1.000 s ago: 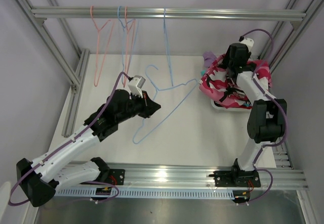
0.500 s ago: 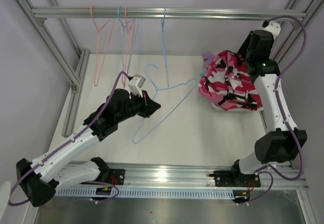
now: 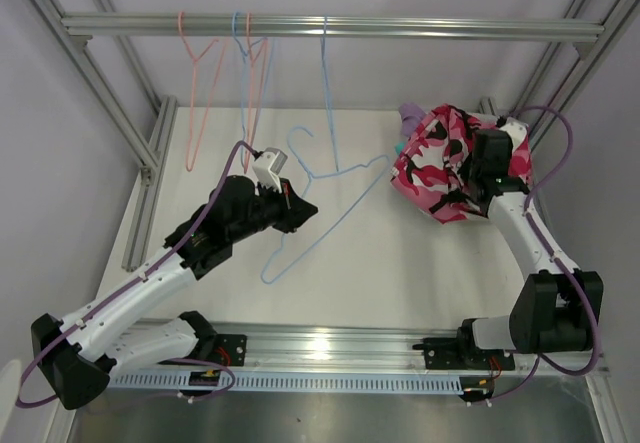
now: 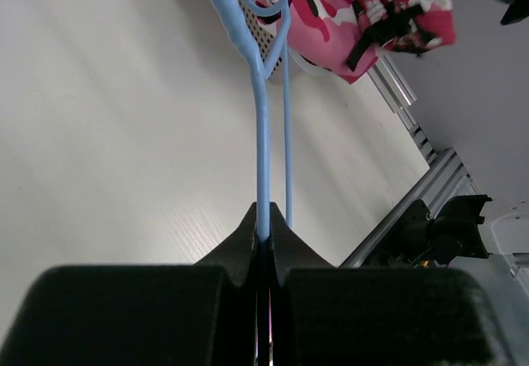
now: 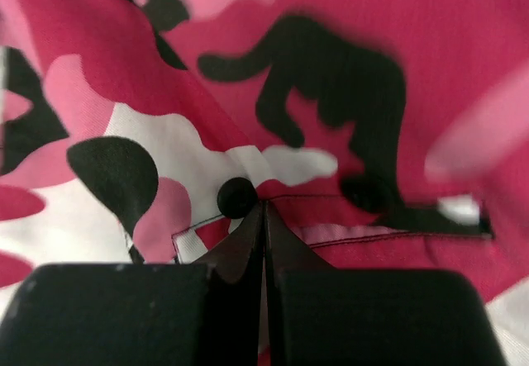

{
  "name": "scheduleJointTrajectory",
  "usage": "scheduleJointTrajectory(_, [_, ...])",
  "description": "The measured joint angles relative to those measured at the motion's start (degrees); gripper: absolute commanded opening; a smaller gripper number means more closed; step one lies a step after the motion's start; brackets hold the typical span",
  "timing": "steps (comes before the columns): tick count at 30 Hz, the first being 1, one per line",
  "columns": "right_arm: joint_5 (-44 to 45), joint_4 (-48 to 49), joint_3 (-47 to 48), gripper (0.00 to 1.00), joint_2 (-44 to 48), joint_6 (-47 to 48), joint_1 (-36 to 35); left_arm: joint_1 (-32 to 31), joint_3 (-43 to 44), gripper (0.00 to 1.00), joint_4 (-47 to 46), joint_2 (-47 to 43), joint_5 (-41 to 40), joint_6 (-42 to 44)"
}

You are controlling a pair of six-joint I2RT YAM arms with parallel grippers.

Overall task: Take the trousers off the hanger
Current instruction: Place the trousers in the bin.

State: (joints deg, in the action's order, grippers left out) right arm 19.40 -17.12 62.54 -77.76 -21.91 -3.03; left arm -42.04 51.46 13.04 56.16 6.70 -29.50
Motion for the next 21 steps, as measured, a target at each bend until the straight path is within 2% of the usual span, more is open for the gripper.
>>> scheduleJointTrajectory(5, [-0.1, 8.3, -6.5, 0.0, 1.0, -1.6, 0.2, 0.0, 0.0, 0.0, 0.0, 0.0, 0.0, 0.0])
scheduleJointTrajectory(9, [-0.1, 9.2, -6.5, 0.03, 0.7, -1.6, 0.2, 0.0, 0.1, 0.0, 0.0, 0.0, 0.0, 0.0])
scheduleJointTrajectory(15, [-1.3, 3.2, -2.0, 0.08, 1.7, -1.4, 0.2, 0.0, 0.5, 0.0, 0.2, 0.0, 0.0, 0.1])
scheduleJointTrajectory(21, [-3.7, -1.9, 2.6, 0.18, 2.7, -1.6, 0.1, -0.1, 0.9, 0.01, 1.1, -0.4, 0.5, 0.2])
